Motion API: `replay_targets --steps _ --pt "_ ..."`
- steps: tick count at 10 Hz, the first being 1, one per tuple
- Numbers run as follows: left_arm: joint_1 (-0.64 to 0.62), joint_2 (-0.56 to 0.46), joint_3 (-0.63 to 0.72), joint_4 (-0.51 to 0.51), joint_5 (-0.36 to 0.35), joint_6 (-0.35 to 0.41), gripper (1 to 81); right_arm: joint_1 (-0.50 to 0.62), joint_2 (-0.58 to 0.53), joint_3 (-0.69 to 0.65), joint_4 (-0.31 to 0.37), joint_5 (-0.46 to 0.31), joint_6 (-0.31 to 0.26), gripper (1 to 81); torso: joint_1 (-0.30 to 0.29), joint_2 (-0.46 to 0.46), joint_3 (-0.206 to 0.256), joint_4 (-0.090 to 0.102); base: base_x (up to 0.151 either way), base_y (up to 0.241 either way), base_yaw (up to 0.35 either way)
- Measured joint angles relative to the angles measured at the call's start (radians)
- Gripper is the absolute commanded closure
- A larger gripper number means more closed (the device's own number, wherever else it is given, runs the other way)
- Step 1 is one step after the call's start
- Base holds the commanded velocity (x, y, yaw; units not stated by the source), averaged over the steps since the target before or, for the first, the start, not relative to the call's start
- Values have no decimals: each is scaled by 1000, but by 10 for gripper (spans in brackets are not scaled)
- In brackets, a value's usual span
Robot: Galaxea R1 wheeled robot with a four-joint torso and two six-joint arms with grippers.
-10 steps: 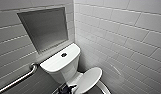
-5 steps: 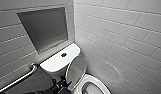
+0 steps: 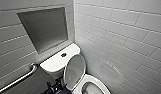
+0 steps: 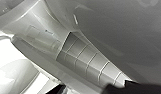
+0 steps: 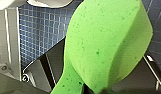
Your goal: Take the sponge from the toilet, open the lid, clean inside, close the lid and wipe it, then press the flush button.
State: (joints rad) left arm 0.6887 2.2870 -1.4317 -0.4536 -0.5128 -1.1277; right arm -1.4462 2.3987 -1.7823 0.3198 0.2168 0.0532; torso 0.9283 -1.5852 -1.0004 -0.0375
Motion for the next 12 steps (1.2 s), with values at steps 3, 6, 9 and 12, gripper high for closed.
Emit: replay_targets --steps 3,6,9,12 --pt "95 -98 11 109 11 1 10 0 0 0 0 0 0 811 0 0 0 0 0 0 0" --pt "160 -129 6 494 109 6 10 0 0 -4 -2 0 0 811 0 0 0 0 0 0 0" --pt "253 -127 -106 1109 216 10 10 0 -2 -7 -5 0 -5 811 0 0 0 0 0 0 0" --pt "320 -107 -76 1430 579 16 10 0 -1 13 -5 0 -8 811 0 0 0 0 0 0 0"
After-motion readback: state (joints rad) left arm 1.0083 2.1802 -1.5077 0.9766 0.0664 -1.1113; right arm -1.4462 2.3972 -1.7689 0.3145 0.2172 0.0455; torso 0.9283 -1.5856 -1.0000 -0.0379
